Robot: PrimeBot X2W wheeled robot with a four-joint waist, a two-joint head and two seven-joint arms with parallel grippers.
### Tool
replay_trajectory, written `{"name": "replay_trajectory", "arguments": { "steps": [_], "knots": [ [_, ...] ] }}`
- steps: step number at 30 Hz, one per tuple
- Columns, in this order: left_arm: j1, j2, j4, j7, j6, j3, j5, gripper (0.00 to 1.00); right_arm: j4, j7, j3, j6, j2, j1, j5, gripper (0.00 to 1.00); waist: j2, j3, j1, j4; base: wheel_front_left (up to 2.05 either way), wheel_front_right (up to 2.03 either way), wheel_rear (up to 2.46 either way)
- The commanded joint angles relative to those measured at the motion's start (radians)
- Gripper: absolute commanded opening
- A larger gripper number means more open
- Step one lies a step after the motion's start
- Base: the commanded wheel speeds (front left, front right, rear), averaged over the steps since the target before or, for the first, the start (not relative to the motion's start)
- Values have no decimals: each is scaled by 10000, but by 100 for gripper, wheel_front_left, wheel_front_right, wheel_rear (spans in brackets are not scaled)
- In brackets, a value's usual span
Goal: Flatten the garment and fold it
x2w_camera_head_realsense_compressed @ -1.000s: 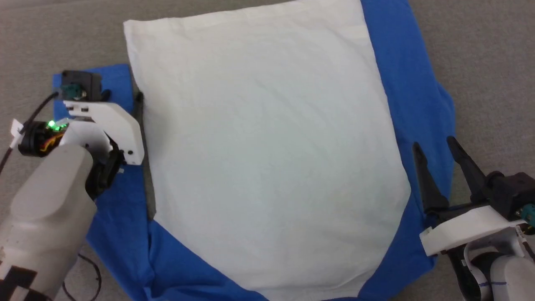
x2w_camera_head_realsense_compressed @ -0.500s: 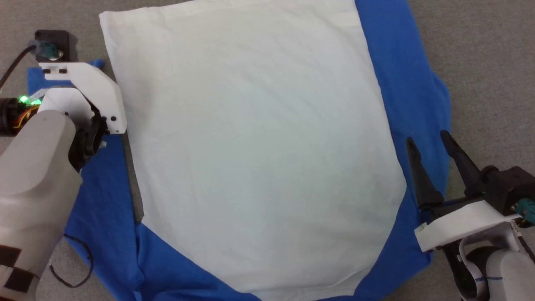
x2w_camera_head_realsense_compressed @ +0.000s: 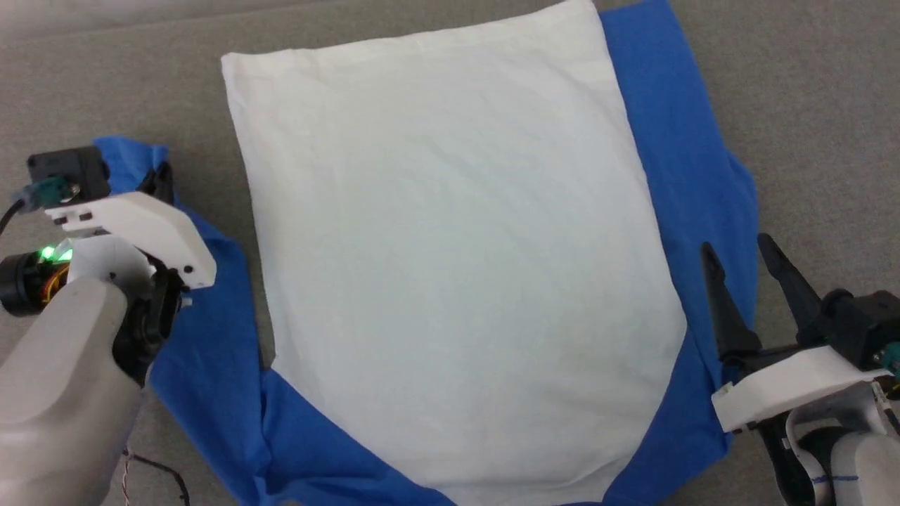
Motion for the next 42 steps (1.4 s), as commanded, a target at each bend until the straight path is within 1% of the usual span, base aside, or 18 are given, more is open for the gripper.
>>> {"name": "replay_trajectory", "arguments": {
  "steps": [1, 5, 9, 12, 16, 17, 19, 23, 26, 30, 32, 35, 42],
  "knots": [
    [395, 169, -421, -251, -43, 239, -178, 0, 4, 48, -67, -19, 26, 173, -7, 100, 2, -682, -2, 440, 0, 0, 0],
    [1338, 555, -1945, -591, 45, 642, -480, 0, -41, 144, -242, -19, 96, 538, -44, 100, 2, -1345, -2, 786, 0, 0, 0],
    [2193, 858, -3761, -642, 313, 884, -683, 0, -130, 276, -439, -19, 176, 886, -53, 100, 2, -1867, -2, 1120, 0, 0, 0],
    [2741, 989, -5231, -594, 518, 948, -792, 0, -234, 361, -516, -19, 225, 1068, -62, 100, 2, -2154, -2, 1278, 0, 0, 0],
    [3164, 1158, -6966, -413, 559, 710, -722, 0, -472, 495, -650, -19, 285, 1251, -94, 100, 2, -2403, -2, 1451, 0, 0, 0],
    [3181, 1162, -7366, -336, 562, 574, -650, 0, -524, 530, -680, -19, 296, 1285, -104, 100, 2, -2441, -2, 1482, 0, 0, 0],
    [3119, 995, -8102, -210, 475, 258, -614, 0, -624, 599, -721, -19, 314, 1334, -126, 100, 2, -2496, -2, 1522, 0, 0, 0],
    [2728, 495, -8915, 149, 43, -738, -426, 0, -765, 698, -753, -19, 342, 1372, -147, 100, 2, -2539, -2, 1541, 0, 0, 0],
    [2370, -142, -8892, 363, -463, -1542, -487, 0, -832, 726, -754, -19, 356, 1389, -142, 100, 2, -2523, -2, 1523, 0, 0, 0],
    [1938, -1198, -8045, 557, -1157, -2689, -530, 0, -906, 736, -763, -19, 368, 1406, -129, 100, 2, -2433, -2, 1458, 0, 0, 0],
    [1800, -1826, -7411, 552, -1466, -3186, -614, 0, -935, 740, -796, -19, 373, 1400, -133, 100, 2, -2368, -2, 1411, 0, 0, 0],
    [1555, -2561, -6278, 656, -1910, -3943, -537, 0, -962, 753, -805, -19, 377, 1346, -133, 100, 2, -2233, -2, 1291, 0, 0, 0],
    [941, -3852, -3774, 919, -2766, -5424, -4, 0, -938, 704, -778, -19, 383, 1152, -76, 100, 2, -1834, -2, 814, 0, 0, 0]
  ]
}}
